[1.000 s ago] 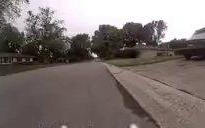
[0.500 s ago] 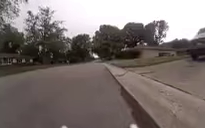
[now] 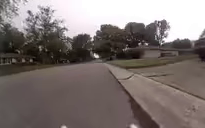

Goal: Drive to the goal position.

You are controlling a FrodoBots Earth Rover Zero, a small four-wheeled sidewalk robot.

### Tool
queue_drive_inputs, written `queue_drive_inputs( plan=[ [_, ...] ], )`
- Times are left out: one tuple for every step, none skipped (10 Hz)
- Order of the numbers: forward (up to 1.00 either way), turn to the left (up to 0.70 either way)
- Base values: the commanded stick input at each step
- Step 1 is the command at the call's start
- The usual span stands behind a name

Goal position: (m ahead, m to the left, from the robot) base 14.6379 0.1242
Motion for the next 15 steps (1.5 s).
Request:
queue_drive_inputs(
  plan=[
    [1.0, -0.07],
    [1.0, -0.17],
    [1.0, -0.15],
    [1.0, 0.0],
    [1.0, 0.0],
    [1.0, 0.0],
    [1.0, 0.0],
    [1.0, 0.0],
    [1.0, 0.0],
    [1.0, -0.01],
    [1.0, -0.01],
    [1.0, 0.0],
    [1.0, 0.0],
    [1.0, 0.0],
    [1.0, 0.0]
  ],
)
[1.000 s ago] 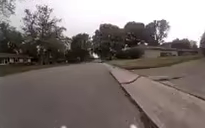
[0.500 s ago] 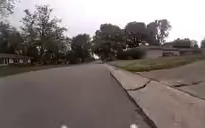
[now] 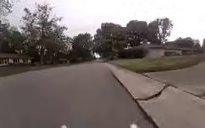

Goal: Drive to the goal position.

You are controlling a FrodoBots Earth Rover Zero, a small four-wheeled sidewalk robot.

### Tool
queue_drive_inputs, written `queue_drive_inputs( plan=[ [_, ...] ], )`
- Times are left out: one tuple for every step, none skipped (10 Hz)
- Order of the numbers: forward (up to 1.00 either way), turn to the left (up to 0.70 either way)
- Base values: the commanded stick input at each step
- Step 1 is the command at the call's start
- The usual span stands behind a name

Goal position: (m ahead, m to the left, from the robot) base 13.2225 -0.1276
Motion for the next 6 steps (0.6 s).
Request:
queue_drive_inputs(
  plan=[
    [1.0, 0.0],
    [1.0, 0.0],
    [1.0, 0.0],
    [1.0, 0.0],
    [1.0, 0.0],
    [1.0, 0.0]
  ],
)
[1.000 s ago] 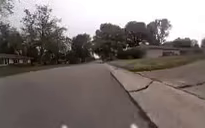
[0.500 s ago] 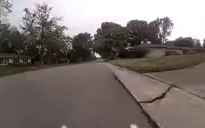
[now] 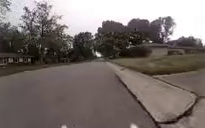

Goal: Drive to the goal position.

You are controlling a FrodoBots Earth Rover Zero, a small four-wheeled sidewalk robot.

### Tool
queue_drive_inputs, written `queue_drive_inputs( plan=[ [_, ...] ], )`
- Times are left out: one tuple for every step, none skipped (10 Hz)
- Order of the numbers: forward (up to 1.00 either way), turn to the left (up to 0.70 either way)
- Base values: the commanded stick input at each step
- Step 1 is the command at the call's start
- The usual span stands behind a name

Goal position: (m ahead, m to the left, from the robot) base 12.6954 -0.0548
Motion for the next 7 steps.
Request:
queue_drive_inputs(
  plan=[
    [1.0, 0.0],
    [1.0, 0.0],
    [1.0, 0.0],
    [1.0, 0.0],
    [1.0, 0.0],
    [1.0, 0.0],
    [1.0, 0.0]
  ],
)
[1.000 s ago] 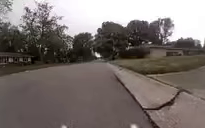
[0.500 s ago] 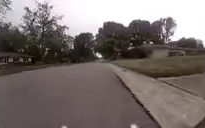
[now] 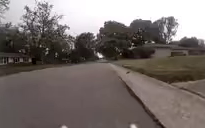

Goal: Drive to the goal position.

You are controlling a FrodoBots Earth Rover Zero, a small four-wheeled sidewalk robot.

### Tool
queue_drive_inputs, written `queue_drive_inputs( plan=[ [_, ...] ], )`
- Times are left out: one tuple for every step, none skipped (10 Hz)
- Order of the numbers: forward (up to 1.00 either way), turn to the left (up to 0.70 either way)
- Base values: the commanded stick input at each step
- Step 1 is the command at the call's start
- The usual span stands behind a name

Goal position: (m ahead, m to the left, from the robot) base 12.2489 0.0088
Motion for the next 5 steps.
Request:
queue_drive_inputs(
  plan=[
    [1.0, 0.0],
    [1.0, 0.0],
    [1.0, 0.0],
    [1.0, 0.0],
    [1.0, 0.0]
  ],
)
